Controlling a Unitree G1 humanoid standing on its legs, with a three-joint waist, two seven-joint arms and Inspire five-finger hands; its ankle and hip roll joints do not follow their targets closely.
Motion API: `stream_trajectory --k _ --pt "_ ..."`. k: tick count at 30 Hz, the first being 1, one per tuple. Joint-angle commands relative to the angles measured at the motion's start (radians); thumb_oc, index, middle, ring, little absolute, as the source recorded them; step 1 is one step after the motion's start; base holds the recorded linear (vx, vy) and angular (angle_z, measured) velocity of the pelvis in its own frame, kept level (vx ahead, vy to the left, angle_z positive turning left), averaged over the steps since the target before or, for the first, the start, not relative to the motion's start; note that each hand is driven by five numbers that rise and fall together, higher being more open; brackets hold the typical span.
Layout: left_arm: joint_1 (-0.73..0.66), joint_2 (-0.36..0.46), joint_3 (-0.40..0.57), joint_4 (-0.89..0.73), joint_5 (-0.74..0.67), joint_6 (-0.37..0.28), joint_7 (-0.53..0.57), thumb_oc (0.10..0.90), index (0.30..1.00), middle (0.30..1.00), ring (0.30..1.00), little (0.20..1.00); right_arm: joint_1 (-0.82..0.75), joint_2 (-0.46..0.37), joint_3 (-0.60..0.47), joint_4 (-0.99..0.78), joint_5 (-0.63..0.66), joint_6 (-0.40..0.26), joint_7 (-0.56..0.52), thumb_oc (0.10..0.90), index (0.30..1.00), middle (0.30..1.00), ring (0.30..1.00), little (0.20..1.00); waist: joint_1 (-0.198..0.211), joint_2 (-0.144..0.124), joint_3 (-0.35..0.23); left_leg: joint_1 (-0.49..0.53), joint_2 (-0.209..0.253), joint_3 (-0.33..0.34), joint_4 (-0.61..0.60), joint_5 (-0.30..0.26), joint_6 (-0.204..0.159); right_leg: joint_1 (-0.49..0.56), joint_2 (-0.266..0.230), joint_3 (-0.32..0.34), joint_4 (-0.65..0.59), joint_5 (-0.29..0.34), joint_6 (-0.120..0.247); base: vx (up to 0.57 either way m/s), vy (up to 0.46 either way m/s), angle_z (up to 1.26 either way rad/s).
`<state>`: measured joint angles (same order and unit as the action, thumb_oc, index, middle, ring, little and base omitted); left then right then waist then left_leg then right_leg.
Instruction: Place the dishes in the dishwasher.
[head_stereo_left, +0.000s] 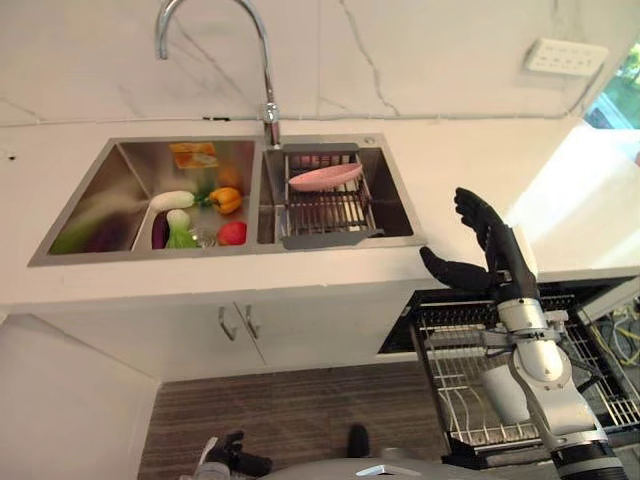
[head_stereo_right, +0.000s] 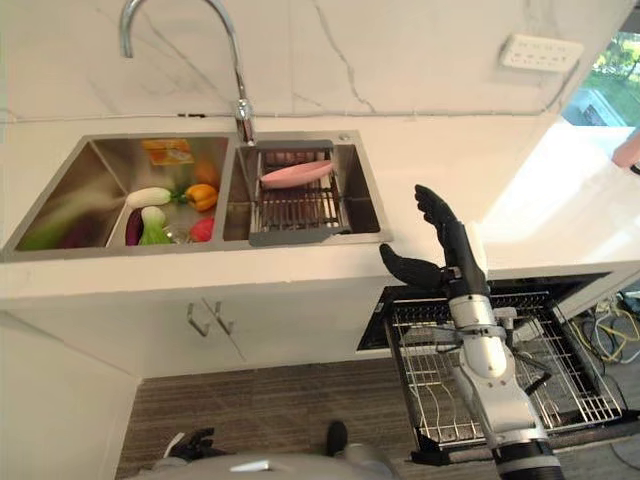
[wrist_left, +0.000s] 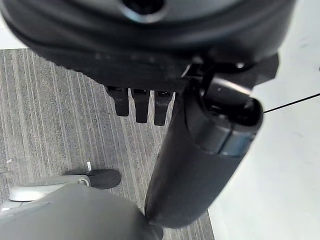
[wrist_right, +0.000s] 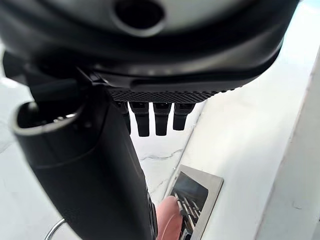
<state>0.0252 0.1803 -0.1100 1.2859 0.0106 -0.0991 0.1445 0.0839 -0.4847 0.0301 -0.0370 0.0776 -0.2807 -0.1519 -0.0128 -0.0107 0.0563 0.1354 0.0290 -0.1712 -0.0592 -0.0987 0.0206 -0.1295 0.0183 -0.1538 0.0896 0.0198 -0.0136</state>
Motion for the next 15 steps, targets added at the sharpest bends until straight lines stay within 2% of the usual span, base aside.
stream_trajectory --k 1,3,4,5,6,7,9,10,11,14,15 --pt "-0.024 0.019 0.032 0.068 -0.022 0.001 -0.005 0.800 0.900 0.900 0.900 0.900 -0.100 -0.009 -0.061 -0.089 -0.030 -0.077 -0.042 0.800 0.900 0.900 0.900 0.900 0.003 -0.078 -0.015 -0.043 -0.033 0.025 0.065 0.016 -0.031 0.113 -0.084 0.082 -0.036 -0.043 0.107 0.05 -0.146 0.12" --pt "-0.041 0.023 0.080 0.092 -0.082 0.010 0.019 0.800 0.900 0.900 0.900 0.900 -0.111 -0.011 -0.053 -0.079 -0.028 -0.071 -0.046 0.800 0.900 0.900 0.900 0.900 0.008 -0.089 -0.001 -0.086 -0.038 0.034 0.190 0.040 -0.071 0.131 -0.084 0.072 -0.042 -0.044 0.094 0.02 -0.139 0.19" --pt "-0.049 0.021 0.101 0.081 -0.116 0.009 0.024 0.800 0.900 0.900 0.900 0.900 -0.125 -0.023 -0.049 -0.081 -0.028 -0.072 -0.056 0.800 0.900 0.900 0.900 0.900 0.015 -0.099 0.030 -0.184 -0.051 0.039 0.406 0.088 -0.112 0.159 -0.094 0.063 -0.051 -0.039 0.079 0.00 -0.093 0.37" --pt "-0.047 0.023 0.101 0.076 -0.114 0.009 0.030 0.800 0.900 0.900 0.900 0.900 -0.138 -0.032 -0.049 -0.079 -0.033 -0.071 -0.062 0.800 0.900 0.900 0.900 0.900 0.017 -0.099 0.039 -0.224 -0.053 0.039 0.473 0.094 -0.116 0.166 -0.094 0.064 -0.055 -0.041 0.074 -0.01 -0.063 0.49" --pt "-0.047 0.023 0.101 0.076 -0.114 0.009 0.030 0.800 0.900 0.900 0.900 0.900 -0.139 -0.032 -0.049 -0.078 -0.033 -0.071 -0.063 0.800 0.900 0.900 0.900 0.900 0.017 -0.098 0.039 -0.228 -0.052 0.039 0.480 0.091 -0.116 0.164 -0.093 0.063 -0.055 -0.041 0.074 0.04 0.024 0.36" --pt "-0.043 0.024 0.096 0.076 -0.103 0.008 0.033 0.800 0.900 0.900 0.900 0.900 -0.156 -0.039 -0.050 -0.070 -0.034 -0.070 -0.067 0.800 0.900 0.900 0.900 0.900 0.022 -0.097 0.041 -0.249 -0.048 0.032 0.464 0.086 -0.110 0.170 -0.094 0.073 -0.060 -0.047 0.075 0.09 0.060 0.23" --pt "-0.030 0.022 0.086 0.075 -0.085 0.006 0.042 0.800 0.900 0.900 0.900 0.900 -0.156 -0.044 -0.064 -0.052 -0.033 -0.071 -0.082 0.800 0.900 0.900 0.900 0.900 0.030 -0.101 0.031 -0.266 0.008 0.061 0.327 0.062 -0.092 0.194 -0.109 0.080 -0.075 -0.063 0.091 0.20 0.143 0.05" --pt "-0.010 0.017 0.074 0.082 -0.075 0.006 0.038 0.800 0.900 0.900 0.900 0.900 -0.156 -0.047 -0.093 -0.027 -0.054 -0.069 -0.109 0.800 0.900 0.900 0.900 0.900 0.032 -0.074 0.010 -0.227 0.047 0.091 0.196 0.083 -0.080 0.193 -0.103 0.065 -0.074 -0.074 0.102 0.18 0.149 -0.05" --pt "-0.009 0.016 0.073 0.082 -0.075 0.006 0.038 0.800 0.900 0.900 0.900 0.900 -0.156 -0.047 -0.093 -0.027 -0.056 -0.069 -0.110 0.800 0.900 0.900 0.900 0.900 0.033 -0.074 0.010 -0.222 0.048 0.092 0.186 0.088 -0.081 0.193 -0.103 0.066 -0.074 -0.073 0.101 0.13 0.207 -0.17" --pt "0.005 0.025 0.070 0.103 -0.029 0.007 0.026 0.800 0.900 0.900 0.900 0.900 -0.135 -0.056 -0.115 -0.036 -0.098 -0.054 -0.094 0.800 0.900 0.900 0.900 0.900 0.016 -0.055 -0.030 -0.152 0.040 0.106 0.027 0.095 -0.076 0.179 -0.122 0.061 -0.077 -0.056 0.119 0.10 0.159 -0.10" --pt "0.005 0.025 0.070 0.103 -0.029 0.007 0.026 0.800 0.900 0.900 0.900 0.900 -0.135 -0.056 -0.115 -0.036 -0.098 -0.054 -0.094 0.800 0.900 0.900 0.900 0.900 0.016 -0.055 -0.030 -0.152 0.040 0.106 0.027 0.095 -0.076 0.179 -0.122 0.061 -0.077 -0.056 0.119 0.11 0.169 -0.07"
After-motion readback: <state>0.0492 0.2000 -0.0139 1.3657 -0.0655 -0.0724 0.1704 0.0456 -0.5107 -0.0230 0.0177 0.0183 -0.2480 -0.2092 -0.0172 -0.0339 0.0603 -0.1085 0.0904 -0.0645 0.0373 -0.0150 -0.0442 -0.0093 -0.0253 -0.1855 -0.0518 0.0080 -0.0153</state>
